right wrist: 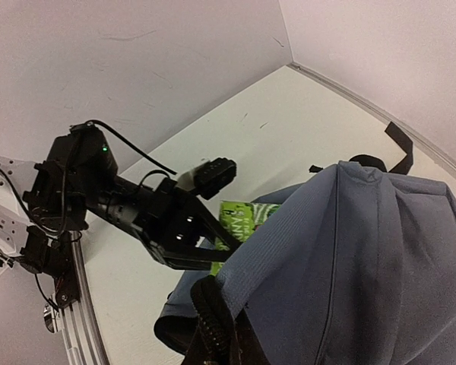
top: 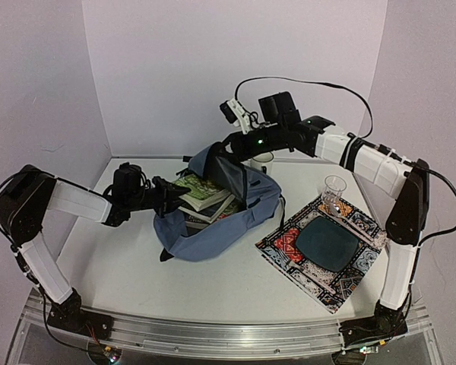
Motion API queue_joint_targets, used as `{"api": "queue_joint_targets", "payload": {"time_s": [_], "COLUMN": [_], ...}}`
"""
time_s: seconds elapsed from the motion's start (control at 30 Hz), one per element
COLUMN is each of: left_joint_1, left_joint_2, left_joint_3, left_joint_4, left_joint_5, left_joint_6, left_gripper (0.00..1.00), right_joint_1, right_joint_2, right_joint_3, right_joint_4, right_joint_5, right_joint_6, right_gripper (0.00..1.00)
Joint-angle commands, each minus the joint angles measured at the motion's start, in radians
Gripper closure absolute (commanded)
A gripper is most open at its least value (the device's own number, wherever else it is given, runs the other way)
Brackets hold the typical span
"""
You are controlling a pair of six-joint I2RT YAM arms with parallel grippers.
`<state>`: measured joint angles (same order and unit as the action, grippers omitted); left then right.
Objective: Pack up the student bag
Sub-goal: Place the book in the largest pocket of the bag.
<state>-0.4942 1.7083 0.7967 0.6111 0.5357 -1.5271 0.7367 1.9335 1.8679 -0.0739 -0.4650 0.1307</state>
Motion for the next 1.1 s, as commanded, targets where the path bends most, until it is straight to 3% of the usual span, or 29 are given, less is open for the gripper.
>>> {"api": "queue_joint_targets", "payload": {"time_s": [0.0,0.07,0.37,0.77,1.07], "left_joint_1": [-0.037,-0.044,-0.076,-0.082,-0.1], "left_joint_2": [0.082,0.116,0.187,0.039,-0.082], "left_joint_3": [0.121,0.145,0.152,0.146,0.135], "left_joint_4": [0.118,0.119,0.102,-0.277,-0.553], "left_joint_5": [-0.062,-0.088,-0.137,-0.265,-0.382], "left_joint_6": [0.006,0.021,0.144,0.502,0.696], "left_gripper": [1.0,0.97,0.61,0.17,0.11], "right_joint_1": [0.027,0.03,0.04,0.06,0.076], "right_joint_2": [-0.043,-0.037,-0.03,0.024,0.037], "right_joint_3": [-0.01,-0.016,-0.066,-0.104,-0.125], "right_joint_4": [0.113,0.113,0.125,0.125,0.125], "right_joint_5": [-0.065,-0.063,-0.053,-0.096,-0.089], "right_joint_6": [0.015,0.02,0.053,0.079,0.079], "right_gripper": [1.0,1.0,1.0,1.0,1.0]}}
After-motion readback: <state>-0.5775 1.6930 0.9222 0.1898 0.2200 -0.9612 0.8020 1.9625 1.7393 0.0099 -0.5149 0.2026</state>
